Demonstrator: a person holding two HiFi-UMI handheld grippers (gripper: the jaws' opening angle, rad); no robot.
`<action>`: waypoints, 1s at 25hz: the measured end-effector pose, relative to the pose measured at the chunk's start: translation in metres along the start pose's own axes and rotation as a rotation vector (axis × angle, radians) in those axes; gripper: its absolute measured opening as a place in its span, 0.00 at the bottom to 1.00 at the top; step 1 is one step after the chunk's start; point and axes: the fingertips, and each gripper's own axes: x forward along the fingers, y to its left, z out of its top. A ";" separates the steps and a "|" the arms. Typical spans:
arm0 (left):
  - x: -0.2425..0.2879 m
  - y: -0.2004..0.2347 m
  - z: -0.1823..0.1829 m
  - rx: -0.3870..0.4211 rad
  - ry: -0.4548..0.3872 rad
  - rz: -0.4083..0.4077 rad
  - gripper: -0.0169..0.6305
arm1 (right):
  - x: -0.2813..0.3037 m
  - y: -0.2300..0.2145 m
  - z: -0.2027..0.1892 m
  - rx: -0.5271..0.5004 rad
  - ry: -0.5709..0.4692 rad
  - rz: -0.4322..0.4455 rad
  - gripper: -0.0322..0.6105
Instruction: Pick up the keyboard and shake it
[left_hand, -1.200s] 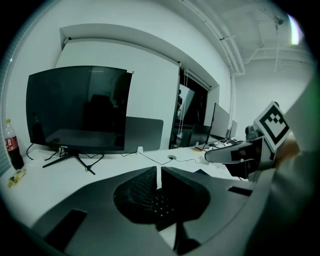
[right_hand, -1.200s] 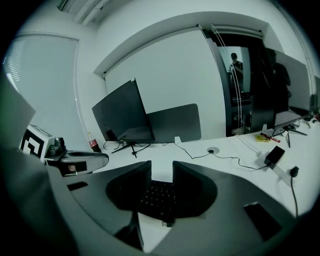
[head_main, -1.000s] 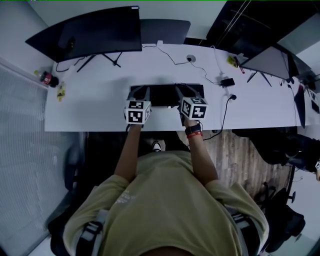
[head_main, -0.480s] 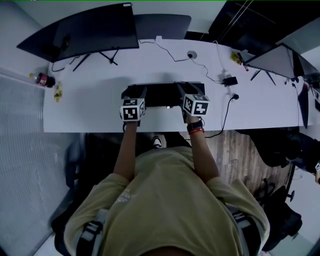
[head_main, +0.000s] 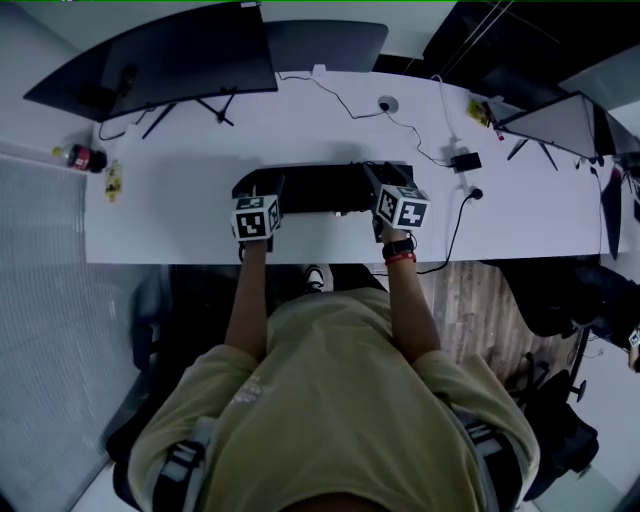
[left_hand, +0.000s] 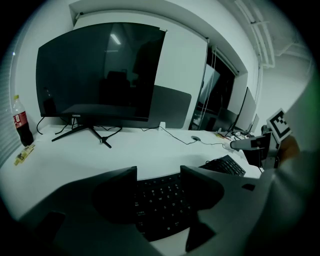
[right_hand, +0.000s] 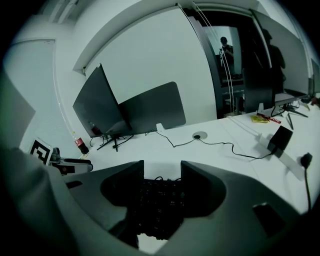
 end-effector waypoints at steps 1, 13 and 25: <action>0.001 0.002 0.000 -0.001 0.001 0.003 0.45 | 0.001 -0.003 -0.001 0.005 0.002 -0.001 0.42; 0.028 0.015 -0.018 -0.032 0.091 -0.037 0.57 | 0.014 -0.050 -0.013 0.023 0.056 -0.056 0.56; 0.052 0.018 -0.028 -0.044 0.199 -0.123 0.57 | 0.017 -0.106 -0.022 0.047 0.143 -0.103 0.63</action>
